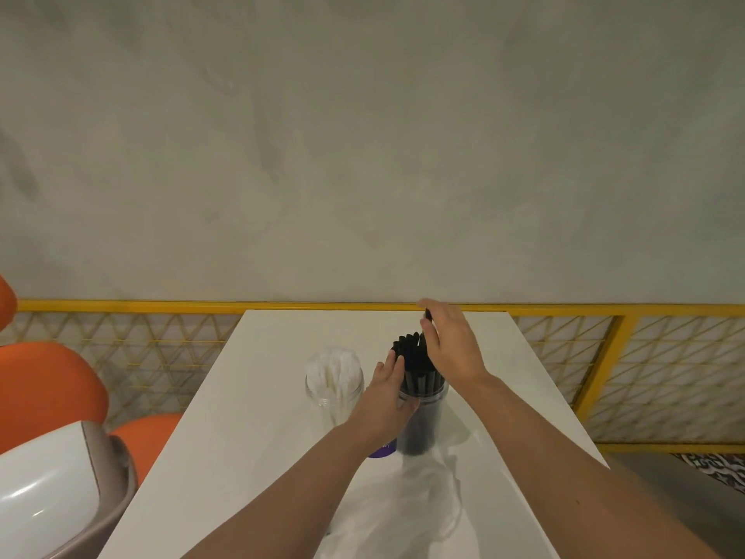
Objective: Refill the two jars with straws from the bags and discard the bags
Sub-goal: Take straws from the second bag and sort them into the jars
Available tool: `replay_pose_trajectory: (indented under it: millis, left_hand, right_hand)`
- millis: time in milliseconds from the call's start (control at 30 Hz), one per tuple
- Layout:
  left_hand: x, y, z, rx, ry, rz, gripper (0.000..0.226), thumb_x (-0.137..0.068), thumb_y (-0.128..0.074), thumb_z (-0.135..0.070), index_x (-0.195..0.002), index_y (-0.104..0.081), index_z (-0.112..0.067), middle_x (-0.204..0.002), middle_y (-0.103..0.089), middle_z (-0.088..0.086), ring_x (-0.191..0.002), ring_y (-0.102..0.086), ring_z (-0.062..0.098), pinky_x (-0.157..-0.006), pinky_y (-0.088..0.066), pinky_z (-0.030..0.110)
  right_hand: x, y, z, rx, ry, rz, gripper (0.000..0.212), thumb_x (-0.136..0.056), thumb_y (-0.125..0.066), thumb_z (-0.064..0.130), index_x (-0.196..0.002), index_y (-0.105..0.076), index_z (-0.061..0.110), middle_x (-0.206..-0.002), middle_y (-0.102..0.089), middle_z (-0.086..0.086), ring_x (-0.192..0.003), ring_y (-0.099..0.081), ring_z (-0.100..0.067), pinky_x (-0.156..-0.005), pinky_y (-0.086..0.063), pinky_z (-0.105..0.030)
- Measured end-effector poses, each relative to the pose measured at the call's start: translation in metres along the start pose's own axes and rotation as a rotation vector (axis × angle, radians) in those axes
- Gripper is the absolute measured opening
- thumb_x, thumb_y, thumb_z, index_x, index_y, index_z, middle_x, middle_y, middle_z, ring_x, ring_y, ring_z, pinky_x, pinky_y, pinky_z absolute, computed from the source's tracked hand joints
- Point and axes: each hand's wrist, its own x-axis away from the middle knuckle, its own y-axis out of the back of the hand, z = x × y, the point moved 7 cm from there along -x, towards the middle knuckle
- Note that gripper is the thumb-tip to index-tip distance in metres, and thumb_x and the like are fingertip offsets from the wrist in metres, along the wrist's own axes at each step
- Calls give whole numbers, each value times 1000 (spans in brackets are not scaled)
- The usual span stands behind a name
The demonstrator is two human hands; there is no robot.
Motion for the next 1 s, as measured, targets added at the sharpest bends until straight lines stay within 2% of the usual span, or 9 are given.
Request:
replay_pose_trajectory:
  millis: [100,233,333,433,500,600,667,800,1000]
  left_hand:
    - [1,-1,4,22,-4,-4,70,-98,-44,-32,-151,0,-18,-160,2,1,-148,-6,22,-119,-19,35]
    - [7,3,4,64,-33,-47,69,-98,-45,-29,-151,-3,-20,-160,-3,-1,-147,-8,19,-119,-18,33]
    - [19,6,11,102,-70,-137,62,-98,-46,-24,-150,-13,-22,-158,-17,-3,-144,-20,14,-116,-23,23]
    - [39,7,22,118,-122,-218,51,-96,-50,-18,-144,-32,-22,-137,-41,-6,-115,-39,-1,-87,-28,-7]
    - [54,2,35,87,-130,-242,42,-96,-48,-20,-137,-41,-19,-129,-46,-6,-111,-44,3,-89,-30,0]
    - [73,-14,65,48,-85,-242,34,-98,-43,-26,-128,-51,-14,-121,-54,1,-110,-52,15,-98,-40,24]
    - [83,-27,82,28,-35,-200,41,-97,-39,-39,-128,-52,-15,-120,-54,0,-112,-52,15,-98,-37,20]
    - [96,-55,111,-18,105,-7,89,-76,-14,-79,-139,-39,-21,-137,-42,-5,-125,-41,14,-105,-32,25]
    - [108,-79,120,56,210,125,70,-90,-38,-60,-147,-25,-21,-150,-31,-3,-134,-33,16,-112,-28,30]
  right_hand:
    - [14,-33,-16,165,-21,192,43,-101,-25,32,-141,-37,20,-149,-35,-3,-140,-26,-21,-113,-22,-36]
    - [28,-54,-27,243,-44,375,47,-102,-19,36,-147,-20,26,-156,-19,4,-146,-7,-16,-118,-8,-41]
    - [25,-32,-9,114,36,156,45,-101,-25,34,-144,-32,21,-151,-33,-1,-144,-17,-20,-117,-13,-38]
    - [37,-17,20,-27,198,9,38,-93,-39,28,-126,-54,13,-125,-55,-4,-120,-40,-14,-102,-35,-30]
    - [52,-26,32,-70,304,55,28,-89,-51,22,-113,-61,11,-109,-58,-3,-103,-41,-9,-91,-37,-22]
    - [74,-57,32,-118,313,285,26,-84,-63,17,-109,-63,9,-106,-55,-4,-97,-40,-6,-88,-38,-19]
    - [89,-81,23,-108,244,518,41,-81,-69,23,-119,-58,12,-116,-51,-5,-107,-42,-10,-98,-39,-26]
    - [127,-119,-2,32,97,935,87,-71,-78,35,-143,-31,26,-142,-32,1,-130,-29,-18,-106,-28,-25]
    - [171,-152,-34,297,5,1186,102,-67,-80,33,-146,-15,37,-143,-26,-3,-133,-28,-26,-108,-33,-42]
